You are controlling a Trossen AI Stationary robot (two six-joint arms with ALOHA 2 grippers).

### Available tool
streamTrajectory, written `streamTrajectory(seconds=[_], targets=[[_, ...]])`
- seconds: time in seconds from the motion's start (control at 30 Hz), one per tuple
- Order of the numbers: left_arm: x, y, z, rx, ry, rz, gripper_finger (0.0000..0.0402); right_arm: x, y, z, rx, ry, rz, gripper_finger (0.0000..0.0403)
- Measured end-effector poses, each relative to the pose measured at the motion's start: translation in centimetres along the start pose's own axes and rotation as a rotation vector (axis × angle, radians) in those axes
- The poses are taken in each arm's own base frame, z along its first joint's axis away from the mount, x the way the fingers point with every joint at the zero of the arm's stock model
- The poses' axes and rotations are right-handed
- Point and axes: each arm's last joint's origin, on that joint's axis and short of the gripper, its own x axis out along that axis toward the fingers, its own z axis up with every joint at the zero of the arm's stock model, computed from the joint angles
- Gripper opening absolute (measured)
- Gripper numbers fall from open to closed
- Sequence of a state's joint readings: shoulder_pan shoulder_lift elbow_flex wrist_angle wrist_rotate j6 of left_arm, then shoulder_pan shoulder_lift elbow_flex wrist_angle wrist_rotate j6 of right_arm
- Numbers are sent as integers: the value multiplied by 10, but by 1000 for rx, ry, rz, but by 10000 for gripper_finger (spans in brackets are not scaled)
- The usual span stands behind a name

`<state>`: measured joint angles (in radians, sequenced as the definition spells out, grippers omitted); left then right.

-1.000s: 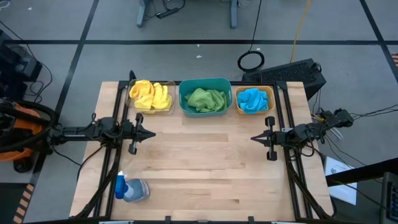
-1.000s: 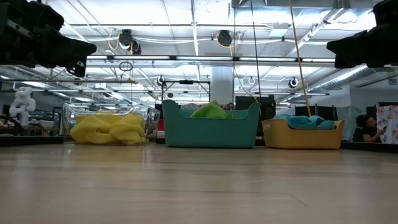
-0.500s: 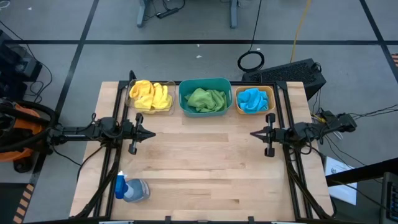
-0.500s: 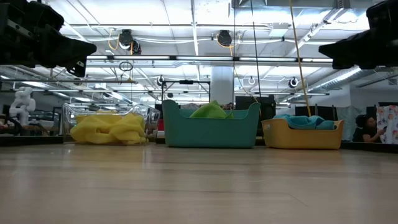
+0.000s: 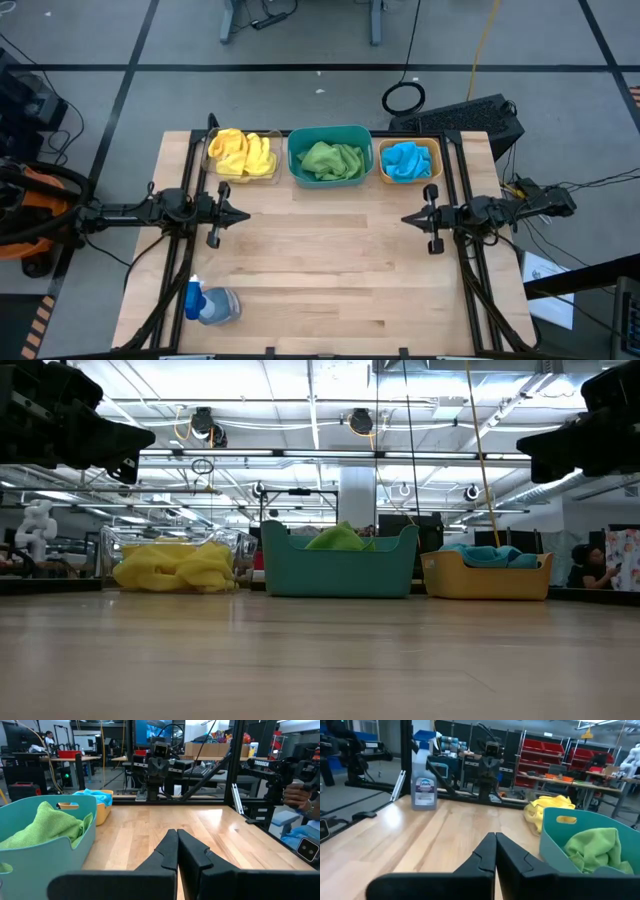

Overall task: Sort microfiber towel by color & place in baskets
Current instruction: Return to Home Position

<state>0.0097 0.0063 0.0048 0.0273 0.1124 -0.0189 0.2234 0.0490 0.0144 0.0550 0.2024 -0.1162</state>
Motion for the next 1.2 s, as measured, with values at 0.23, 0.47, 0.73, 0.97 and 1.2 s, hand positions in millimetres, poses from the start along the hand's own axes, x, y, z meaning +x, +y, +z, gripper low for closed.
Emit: streamTrajectory(seconds=[0.23,0.47,0.73,0.97,1.2], targets=[[0,0,0,0,0,0,4,0,1,0,-50,2,28,0],[0,0,0,0,0,0,4,0,1,0,24,3,20,0],[0,0,0,0,0,0,4,0,1,0,32,4,20,0],[0,0,0,0,0,0,4,0,1,0,33,4,19,0],[0,0,0,0,0,0,4,0,1,0,33,4,19,0]])
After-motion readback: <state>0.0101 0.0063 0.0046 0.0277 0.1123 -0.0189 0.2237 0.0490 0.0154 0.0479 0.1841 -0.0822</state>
